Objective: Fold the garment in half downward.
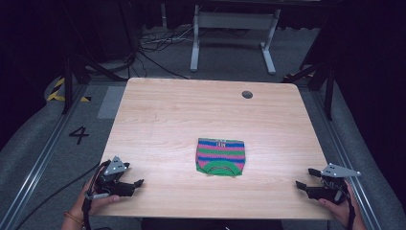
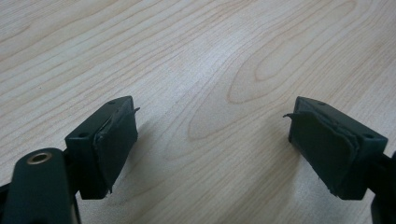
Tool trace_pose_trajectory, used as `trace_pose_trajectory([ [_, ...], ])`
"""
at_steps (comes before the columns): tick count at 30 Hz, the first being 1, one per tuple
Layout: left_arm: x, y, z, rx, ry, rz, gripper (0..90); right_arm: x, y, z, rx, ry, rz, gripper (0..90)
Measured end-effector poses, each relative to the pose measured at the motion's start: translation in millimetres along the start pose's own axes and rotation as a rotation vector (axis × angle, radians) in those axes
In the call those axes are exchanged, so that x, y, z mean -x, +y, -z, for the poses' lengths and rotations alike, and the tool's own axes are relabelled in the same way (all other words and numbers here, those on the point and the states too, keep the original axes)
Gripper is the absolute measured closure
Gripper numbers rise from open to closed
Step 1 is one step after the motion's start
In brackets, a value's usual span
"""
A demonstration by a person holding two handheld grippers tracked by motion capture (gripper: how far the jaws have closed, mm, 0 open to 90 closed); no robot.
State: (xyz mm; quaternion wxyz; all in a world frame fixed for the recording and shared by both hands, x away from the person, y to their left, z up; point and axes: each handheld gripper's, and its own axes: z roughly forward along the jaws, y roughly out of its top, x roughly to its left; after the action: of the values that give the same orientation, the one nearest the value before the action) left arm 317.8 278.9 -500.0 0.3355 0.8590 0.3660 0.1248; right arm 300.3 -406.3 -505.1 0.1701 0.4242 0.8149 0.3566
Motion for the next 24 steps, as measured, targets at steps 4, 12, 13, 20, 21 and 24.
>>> trace_pose_trajectory([
  [4, -0.2, 0.1, 0.1, -0.001, 0.0, -0.003, 15.7, 0.0, 0.0, 0.0, 0.0, 0.0, 0.0, 22.3],
  [12, -0.4, 0.2, -0.2, 0.001, 0.003, -0.003, 15.4, 0.0, 0.0, 0.0, 0.0, 0.0, 0.0, 22.3],
  [13, -0.4, 0.2, -0.2, 0.001, 0.003, -0.003, 15.3, 0.0, 0.0, 0.0, 0.0, 0.0, 0.001, 22.3],
  [20, -0.7, 0.8, -1.1, -0.002, 0.0, 0.002, 14.3, 0.0, 0.0, 0.0, 0.0, 0.0, 0.0, 22.3],
  [21, -0.6, 0.9, -1.2, -0.002, 0.001, 0.002, 14.2, 0.0, 0.0, 0.0, 0.0, 0.0, 0.0, 22.2],
  [24, -0.6, 0.9, -1.2, -0.003, 0.002, 0.002, 14.0, 0.8, 0.8, -1.8, -0.014, -0.031, -0.027, 14.0],
])
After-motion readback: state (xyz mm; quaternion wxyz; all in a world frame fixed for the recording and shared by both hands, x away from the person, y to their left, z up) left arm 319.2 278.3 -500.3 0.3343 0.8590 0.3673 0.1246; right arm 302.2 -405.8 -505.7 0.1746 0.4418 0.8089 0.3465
